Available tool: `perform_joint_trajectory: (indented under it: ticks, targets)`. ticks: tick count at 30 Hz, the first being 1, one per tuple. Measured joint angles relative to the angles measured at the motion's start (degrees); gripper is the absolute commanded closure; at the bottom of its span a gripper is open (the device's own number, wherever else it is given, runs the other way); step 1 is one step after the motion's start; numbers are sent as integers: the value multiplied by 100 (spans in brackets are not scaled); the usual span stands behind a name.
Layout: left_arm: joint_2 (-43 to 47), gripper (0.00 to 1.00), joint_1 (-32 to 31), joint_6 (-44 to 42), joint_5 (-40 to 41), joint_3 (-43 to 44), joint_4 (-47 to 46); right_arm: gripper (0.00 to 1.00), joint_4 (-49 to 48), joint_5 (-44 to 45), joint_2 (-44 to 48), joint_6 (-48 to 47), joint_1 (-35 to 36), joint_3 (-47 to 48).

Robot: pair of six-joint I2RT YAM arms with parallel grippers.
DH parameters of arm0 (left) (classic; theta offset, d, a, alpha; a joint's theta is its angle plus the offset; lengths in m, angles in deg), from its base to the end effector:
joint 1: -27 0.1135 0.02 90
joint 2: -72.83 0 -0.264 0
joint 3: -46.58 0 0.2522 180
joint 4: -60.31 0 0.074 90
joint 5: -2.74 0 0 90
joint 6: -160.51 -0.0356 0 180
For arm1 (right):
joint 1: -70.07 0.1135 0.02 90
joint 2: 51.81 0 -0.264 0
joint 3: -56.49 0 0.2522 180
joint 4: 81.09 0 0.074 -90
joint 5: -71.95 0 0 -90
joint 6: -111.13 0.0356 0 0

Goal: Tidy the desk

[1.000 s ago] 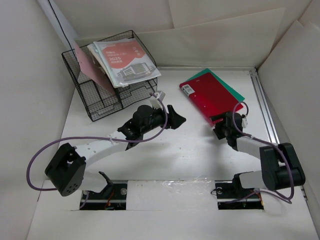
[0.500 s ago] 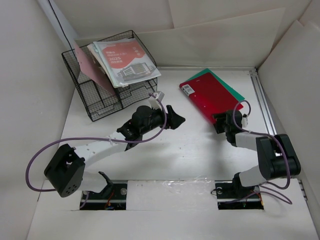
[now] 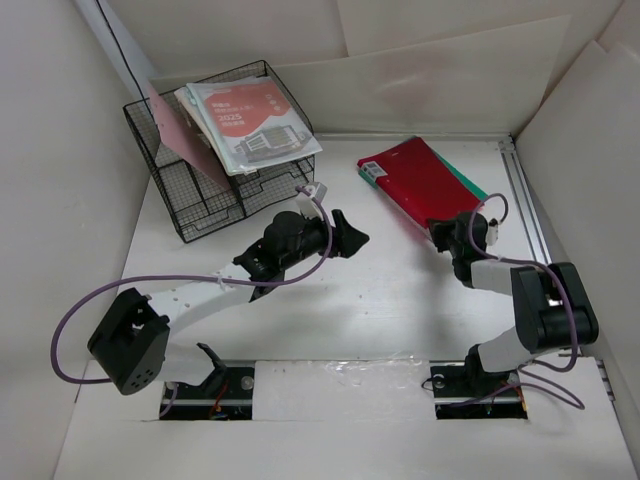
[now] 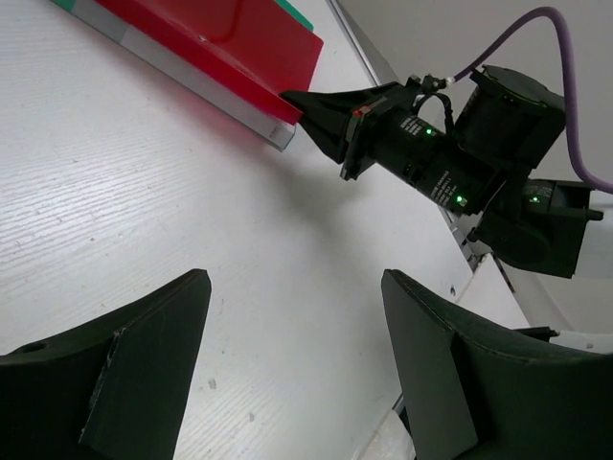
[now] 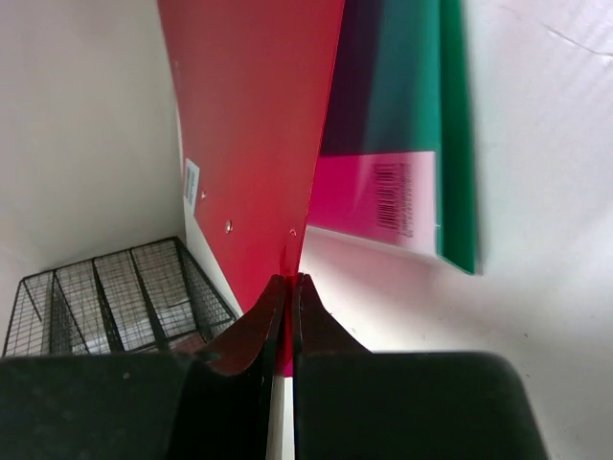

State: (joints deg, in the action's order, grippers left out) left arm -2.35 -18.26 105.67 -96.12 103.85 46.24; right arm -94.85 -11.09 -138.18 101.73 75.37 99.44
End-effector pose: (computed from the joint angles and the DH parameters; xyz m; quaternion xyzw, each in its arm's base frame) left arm 0.2082 -0.2179 0.2838 0.1167 0.7207 -0.4827 0.4836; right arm 0.2807 0.0217 0.1495 0.5513 0.6646 0.3034 0.4029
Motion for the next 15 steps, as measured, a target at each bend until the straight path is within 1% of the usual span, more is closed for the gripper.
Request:
perform_joint_trajectory:
  ticks: [5,7,10,15]
  targets:
    - [4,27,0,7,94,0,33,100,-122,4,166,-157,0,-33]
    - [0,25,0,39,98,0,35,100,-122,4,411,-278,0,-103]
    - [-96,20,0,136,44,26,11,100,-94,2,870,-490,-9,-223]
    - [-573,19,44,437,-173,162,-103,100,15,-98,1547,-791,-50,-389]
